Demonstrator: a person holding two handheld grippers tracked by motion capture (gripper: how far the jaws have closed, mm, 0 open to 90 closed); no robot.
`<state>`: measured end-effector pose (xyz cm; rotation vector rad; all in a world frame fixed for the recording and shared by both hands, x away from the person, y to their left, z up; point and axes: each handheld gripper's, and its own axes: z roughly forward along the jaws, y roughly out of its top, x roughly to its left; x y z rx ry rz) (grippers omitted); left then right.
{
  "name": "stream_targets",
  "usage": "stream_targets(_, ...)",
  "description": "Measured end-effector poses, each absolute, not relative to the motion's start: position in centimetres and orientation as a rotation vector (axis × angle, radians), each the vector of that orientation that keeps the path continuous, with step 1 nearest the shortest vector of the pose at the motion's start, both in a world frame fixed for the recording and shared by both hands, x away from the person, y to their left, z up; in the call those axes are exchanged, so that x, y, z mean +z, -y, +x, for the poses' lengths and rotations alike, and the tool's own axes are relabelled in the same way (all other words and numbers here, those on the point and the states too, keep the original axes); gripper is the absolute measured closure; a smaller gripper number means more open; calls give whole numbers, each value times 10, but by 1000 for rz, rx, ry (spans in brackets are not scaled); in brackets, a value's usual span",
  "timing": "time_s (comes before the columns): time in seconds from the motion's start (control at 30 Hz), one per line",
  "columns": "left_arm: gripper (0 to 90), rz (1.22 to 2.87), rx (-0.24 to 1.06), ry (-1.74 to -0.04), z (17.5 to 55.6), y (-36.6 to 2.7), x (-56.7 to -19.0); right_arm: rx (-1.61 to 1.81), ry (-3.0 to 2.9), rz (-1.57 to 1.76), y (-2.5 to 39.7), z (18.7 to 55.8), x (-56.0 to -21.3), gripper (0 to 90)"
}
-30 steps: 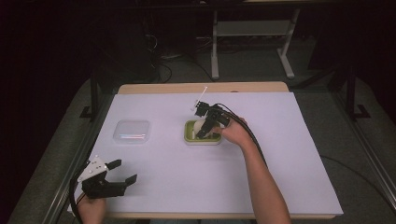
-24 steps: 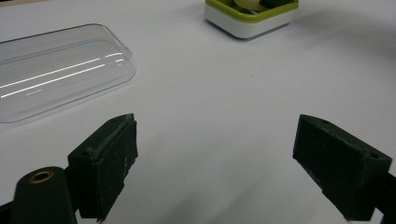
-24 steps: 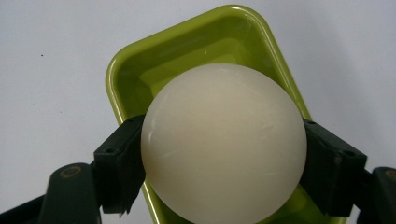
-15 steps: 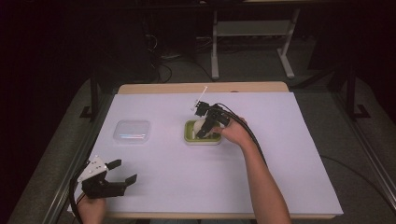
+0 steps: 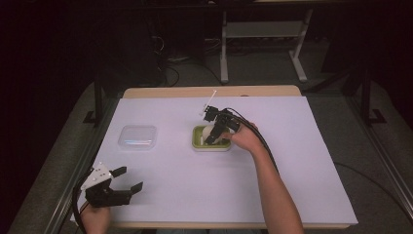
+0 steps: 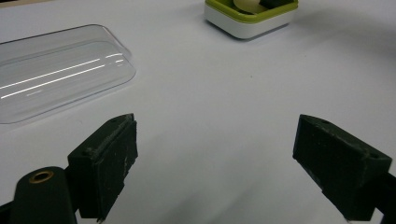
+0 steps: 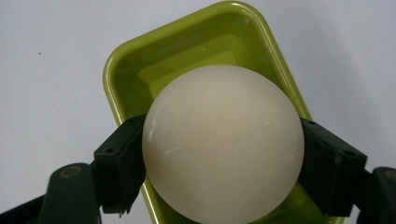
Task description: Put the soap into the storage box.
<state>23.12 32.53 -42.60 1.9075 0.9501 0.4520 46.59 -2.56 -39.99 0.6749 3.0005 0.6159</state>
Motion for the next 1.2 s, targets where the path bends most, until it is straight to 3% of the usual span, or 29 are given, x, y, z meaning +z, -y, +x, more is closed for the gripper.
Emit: stream_targets(1.2, 130, 1913, 452, -947, 232, -325, -426, 721, -2983, 754, 44, 465, -388, 220)
